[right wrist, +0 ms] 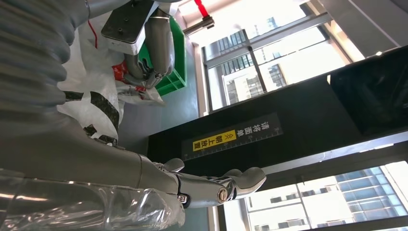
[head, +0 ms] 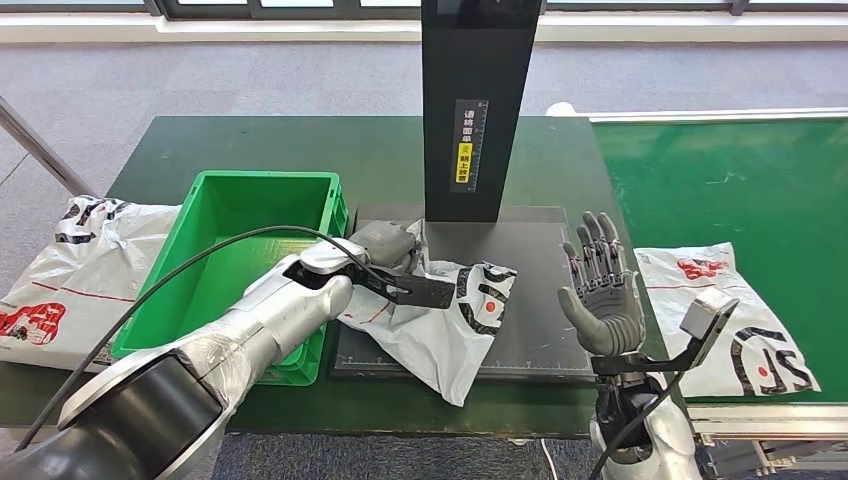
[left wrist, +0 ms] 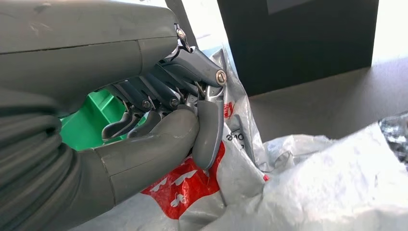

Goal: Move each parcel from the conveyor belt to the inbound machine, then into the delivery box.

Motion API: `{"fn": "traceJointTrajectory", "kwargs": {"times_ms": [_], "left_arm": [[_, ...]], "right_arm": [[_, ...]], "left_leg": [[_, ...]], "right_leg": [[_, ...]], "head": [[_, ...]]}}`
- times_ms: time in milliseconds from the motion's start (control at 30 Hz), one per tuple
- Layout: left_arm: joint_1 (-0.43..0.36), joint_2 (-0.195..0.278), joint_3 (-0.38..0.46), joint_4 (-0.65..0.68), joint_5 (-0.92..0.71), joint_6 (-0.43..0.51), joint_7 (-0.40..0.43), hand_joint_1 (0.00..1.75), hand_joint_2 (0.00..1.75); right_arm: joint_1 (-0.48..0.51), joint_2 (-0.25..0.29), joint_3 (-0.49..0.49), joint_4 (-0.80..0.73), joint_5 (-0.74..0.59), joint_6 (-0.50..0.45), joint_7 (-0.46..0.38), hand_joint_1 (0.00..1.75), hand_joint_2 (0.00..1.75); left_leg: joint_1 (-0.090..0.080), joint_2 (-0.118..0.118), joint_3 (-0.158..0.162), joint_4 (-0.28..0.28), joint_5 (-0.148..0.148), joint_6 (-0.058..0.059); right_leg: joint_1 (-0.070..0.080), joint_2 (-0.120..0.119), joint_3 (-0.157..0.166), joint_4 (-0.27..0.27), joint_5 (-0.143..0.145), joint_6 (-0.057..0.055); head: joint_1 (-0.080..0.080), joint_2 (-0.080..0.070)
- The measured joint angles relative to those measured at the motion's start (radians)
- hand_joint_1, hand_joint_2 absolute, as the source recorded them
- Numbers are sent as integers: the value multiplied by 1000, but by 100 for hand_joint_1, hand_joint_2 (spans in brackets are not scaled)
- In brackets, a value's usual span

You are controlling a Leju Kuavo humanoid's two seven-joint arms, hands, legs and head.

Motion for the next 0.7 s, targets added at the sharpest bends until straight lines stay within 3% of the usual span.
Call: {"fn": "traceJointTrajectory", "kwargs": {"times_ms": [333, 367, 467, 500, 700], "left_arm": [[-5, 4, 0, -47, 18, 88, -22, 175, 175], [-6, 5, 0, -57, 18, 95, -22, 144, 175], [-12, 12, 1, -79, 16, 105, -19, 13, 175], [-13, 15, 2, -85, 12, 109, -14, 0, 175], [-13, 32, 2, -104, -14, 136, 6, 0, 175]], "right_arm": [[-6, 0, 1, 6, 14, 3, 5, 0, 175], [-6, 0, 1, 6, 15, 4, 6, 0, 175], [-8, 0, 1, 6, 21, 8, 12, 0, 175], [-9, 0, 1, 6, 23, 10, 14, 0, 175], [-14, 0, 1, 6, 31, 20, 17, 0, 175]], "left_leg": [[0, 0, 0, 0, 0, 0], [0, 0, 0, 0, 0, 0], [0, 0, 0, 0, 0, 0], [0, 0, 0, 0, 0, 0], [0, 0, 0, 0, 0, 0]], "right_leg": [[0, 0, 0, 0, 0, 0], [0, 0, 0, 0, 0, 0], [0, 0, 0, 0, 0, 0], [0, 0, 0, 0, 0, 0], [0, 0, 0, 0, 0, 0]], "head": [[0, 0], [0, 0], [0, 0], [0, 0], [0, 0]]}}
